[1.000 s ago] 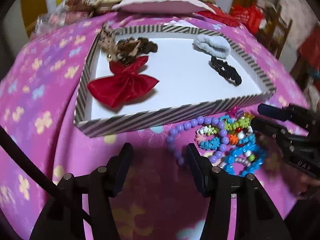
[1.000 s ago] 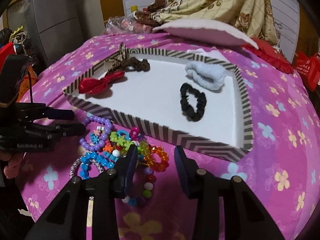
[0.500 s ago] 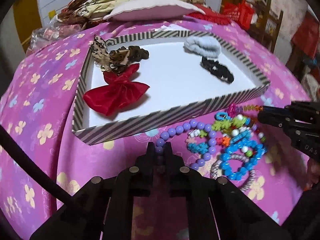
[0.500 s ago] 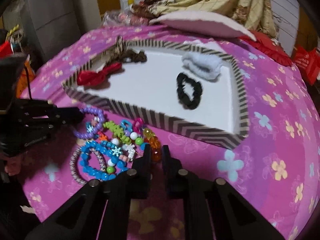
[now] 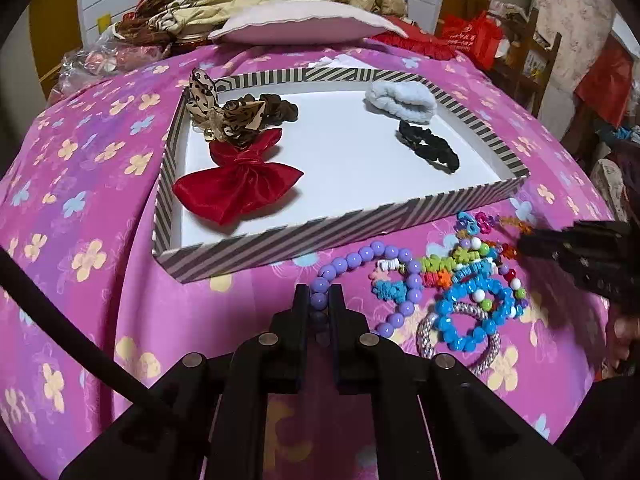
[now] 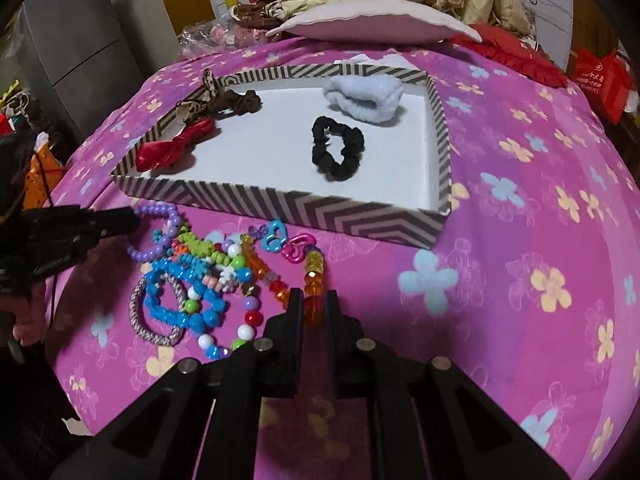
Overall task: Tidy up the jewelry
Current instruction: 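Withdraw both grippers from the tray toward the bead bracelets, then grasp the purple bead bracelet with the left gripper while the right grasps the orange crystal bracelet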
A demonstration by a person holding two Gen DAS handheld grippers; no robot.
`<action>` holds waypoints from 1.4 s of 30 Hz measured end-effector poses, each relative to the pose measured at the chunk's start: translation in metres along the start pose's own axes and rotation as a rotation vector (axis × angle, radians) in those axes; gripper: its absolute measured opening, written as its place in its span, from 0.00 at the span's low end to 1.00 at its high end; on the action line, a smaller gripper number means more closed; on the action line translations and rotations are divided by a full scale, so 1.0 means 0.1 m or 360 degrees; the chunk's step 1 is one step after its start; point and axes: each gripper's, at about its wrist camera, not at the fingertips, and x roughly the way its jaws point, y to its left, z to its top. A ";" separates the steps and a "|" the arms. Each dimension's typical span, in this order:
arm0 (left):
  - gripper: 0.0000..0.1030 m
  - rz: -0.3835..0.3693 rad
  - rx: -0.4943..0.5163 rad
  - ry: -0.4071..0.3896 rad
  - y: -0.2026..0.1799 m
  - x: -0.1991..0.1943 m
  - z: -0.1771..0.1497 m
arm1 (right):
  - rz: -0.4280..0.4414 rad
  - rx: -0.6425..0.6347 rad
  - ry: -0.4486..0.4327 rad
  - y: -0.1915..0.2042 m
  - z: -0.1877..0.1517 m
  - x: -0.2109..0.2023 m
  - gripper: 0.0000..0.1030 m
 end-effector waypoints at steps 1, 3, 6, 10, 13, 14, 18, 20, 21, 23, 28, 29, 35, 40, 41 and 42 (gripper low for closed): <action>0.00 -0.0009 -0.0016 -0.0003 0.03 -0.01 -0.02 | 0.0001 0.0014 -0.0003 -0.01 0.01 0.02 0.14; 0.00 -0.0024 -0.0051 0.0000 0.08 -0.02 -0.05 | -0.0002 0.0030 0.0001 -0.02 0.03 0.04 0.20; 0.00 -0.0041 -0.0062 -0.0027 0.12 -0.06 -0.02 | 0.0005 0.0037 -0.0017 -0.02 0.04 0.07 0.20; 0.00 -0.0047 -0.0090 -0.0021 0.11 -0.08 0.03 | 0.0051 0.0050 -0.0053 -0.09 0.02 0.08 0.21; 0.00 -0.0054 -0.0083 -0.0022 0.06 -0.09 0.05 | 0.0051 0.0027 -0.0068 -0.08 0.00 0.07 0.21; 0.00 -0.0056 -0.0071 -0.0025 0.05 -0.08 0.04 | 0.0053 0.0028 -0.0068 -0.08 0.00 0.07 0.21; 0.00 -0.0063 -0.0087 -0.0003 0.11 -0.04 0.00 | 0.0057 0.0029 -0.0077 -0.08 -0.02 0.06 0.21; 0.00 -0.0073 -0.0086 -0.0021 0.11 -0.06 0.01 | 0.0047 0.0021 -0.0071 -0.07 -0.02 0.06 0.21; 0.00 -0.0075 -0.0082 -0.0025 0.10 -0.06 0.01 | 0.0037 0.0011 -0.0066 -0.06 -0.01 0.07 0.21; 0.00 -0.0075 -0.0072 -0.0019 0.09 -0.04 0.00 | 0.0009 -0.0024 -0.0070 -0.02 -0.01 0.07 0.21; 0.00 -0.0071 -0.0059 -0.0005 0.10 0.01 -0.01 | -0.0089 -0.0116 -0.0041 0.08 0.02 0.10 0.20; 0.00 -0.0074 -0.0063 -0.0005 0.11 0.02 0.00 | -0.0105 -0.0132 -0.0041 0.10 0.02 0.11 0.19; 0.00 -0.0064 -0.0042 0.0021 0.07 0.07 -0.01 | -0.0197 -0.0182 -0.0033 0.18 0.03 0.14 0.20; 0.00 -0.0057 -0.0035 0.0024 0.05 0.08 0.00 | -0.0215 -0.0165 -0.0046 0.19 0.02 0.13 0.20; 0.00 -0.0050 -0.0030 0.0025 0.04 0.09 0.00 | -0.0208 -0.0157 -0.0057 0.18 0.01 0.13 0.20; 0.00 -0.0045 -0.0026 0.0025 0.03 0.09 0.00 | -0.0200 -0.0150 -0.0061 0.17 0.01 0.12 0.20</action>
